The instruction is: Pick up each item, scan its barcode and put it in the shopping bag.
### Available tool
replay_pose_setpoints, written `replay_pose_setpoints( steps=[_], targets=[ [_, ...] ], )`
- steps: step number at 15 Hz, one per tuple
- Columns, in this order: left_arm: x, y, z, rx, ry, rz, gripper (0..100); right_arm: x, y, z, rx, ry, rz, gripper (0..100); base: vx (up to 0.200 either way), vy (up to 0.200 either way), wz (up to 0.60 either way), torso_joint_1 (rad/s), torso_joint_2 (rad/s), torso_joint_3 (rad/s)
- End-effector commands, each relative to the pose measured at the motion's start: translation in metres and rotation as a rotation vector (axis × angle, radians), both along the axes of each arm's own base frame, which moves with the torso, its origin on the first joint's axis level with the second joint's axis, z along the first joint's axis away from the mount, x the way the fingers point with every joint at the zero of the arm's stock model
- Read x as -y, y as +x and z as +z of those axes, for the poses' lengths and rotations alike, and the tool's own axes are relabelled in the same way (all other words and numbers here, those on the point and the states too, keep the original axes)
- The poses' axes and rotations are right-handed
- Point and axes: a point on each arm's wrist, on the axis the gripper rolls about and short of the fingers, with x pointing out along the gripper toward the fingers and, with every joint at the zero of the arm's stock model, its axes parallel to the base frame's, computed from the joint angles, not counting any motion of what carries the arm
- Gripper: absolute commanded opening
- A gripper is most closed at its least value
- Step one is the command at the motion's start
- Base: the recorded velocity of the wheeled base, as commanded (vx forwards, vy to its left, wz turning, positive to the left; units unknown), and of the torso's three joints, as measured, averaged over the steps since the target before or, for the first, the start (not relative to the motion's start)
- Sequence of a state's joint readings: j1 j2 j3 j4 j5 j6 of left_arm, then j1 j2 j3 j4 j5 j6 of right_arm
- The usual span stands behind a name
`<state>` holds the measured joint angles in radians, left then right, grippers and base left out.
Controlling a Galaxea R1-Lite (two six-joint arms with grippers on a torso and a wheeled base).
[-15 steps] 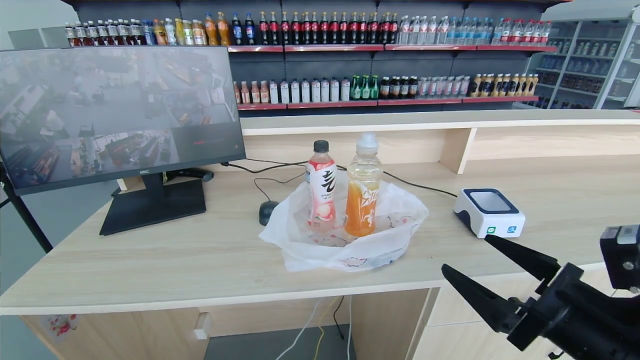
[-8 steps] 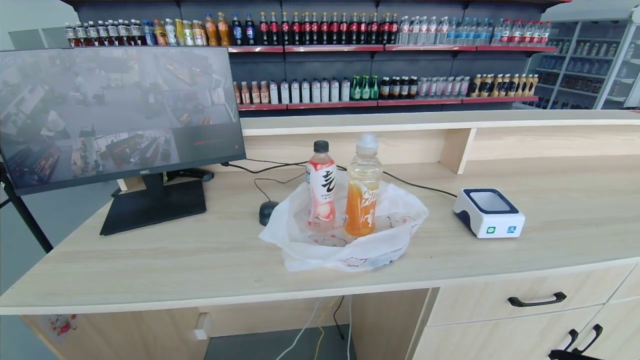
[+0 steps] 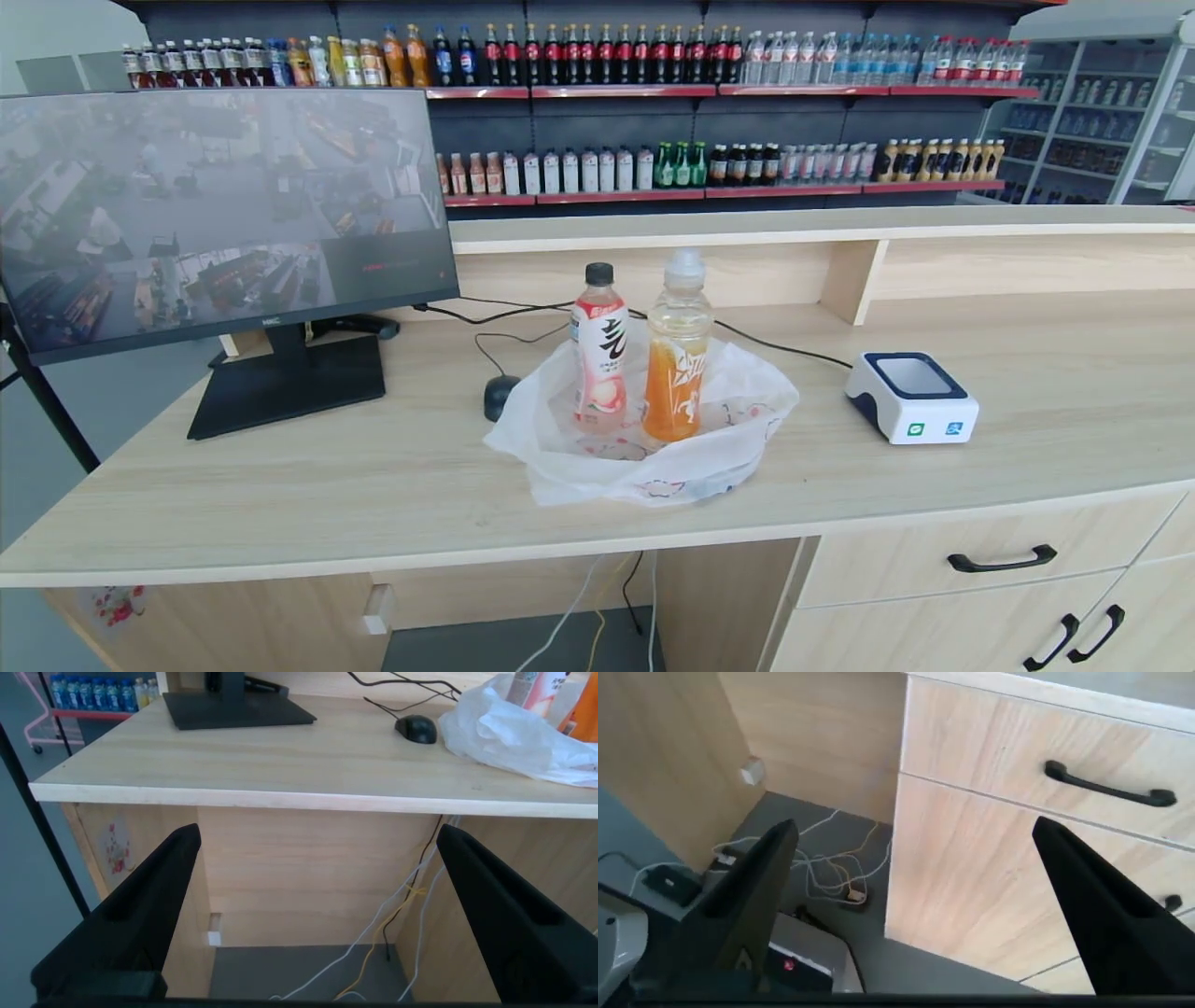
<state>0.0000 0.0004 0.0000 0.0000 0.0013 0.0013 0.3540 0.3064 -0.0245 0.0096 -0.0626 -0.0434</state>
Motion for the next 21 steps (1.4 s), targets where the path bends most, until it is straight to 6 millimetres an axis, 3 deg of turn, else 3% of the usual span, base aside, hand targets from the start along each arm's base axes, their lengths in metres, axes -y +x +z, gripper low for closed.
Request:
replay_pose_setpoints(
  steps=[1,3,11,15,21],
  targets=[
    [0.000,0.000,0.000,0.000,-0.001,0.000,100,0.001,-0.007,0.000,0.079,0.021,-0.199,100,0.000,0.000,0.00,0.000,0.00,0.000],
    [0.000,0.000,0.000,0.000,-0.001,0.000,100,0.003,-0.018,-0.002,0.210,0.053,-0.216,100,0.000,0.000,0.00,0.000,0.00,0.000],
    [0.000,0.000,0.000,0.000,-0.001,0.000,100,0.000,-0.020,-0.004,0.240,0.155,-0.442,100,0.000,0.000,0.00,0.000,0.00,0.000],
    [0.000,0.000,0.000,0.000,-0.001,0.000,100,0.000,-0.023,-0.007,0.276,0.156,-0.332,100,0.000,0.000,0.00,0.000,0.00,0.000],
    [0.000,0.000,0.000,0.000,-0.001,0.000,100,0.000,-0.024,-0.008,0.287,0.151,-0.325,100,0.000,0.000,0.00,0.000,0.00,0.000]
  ],
)
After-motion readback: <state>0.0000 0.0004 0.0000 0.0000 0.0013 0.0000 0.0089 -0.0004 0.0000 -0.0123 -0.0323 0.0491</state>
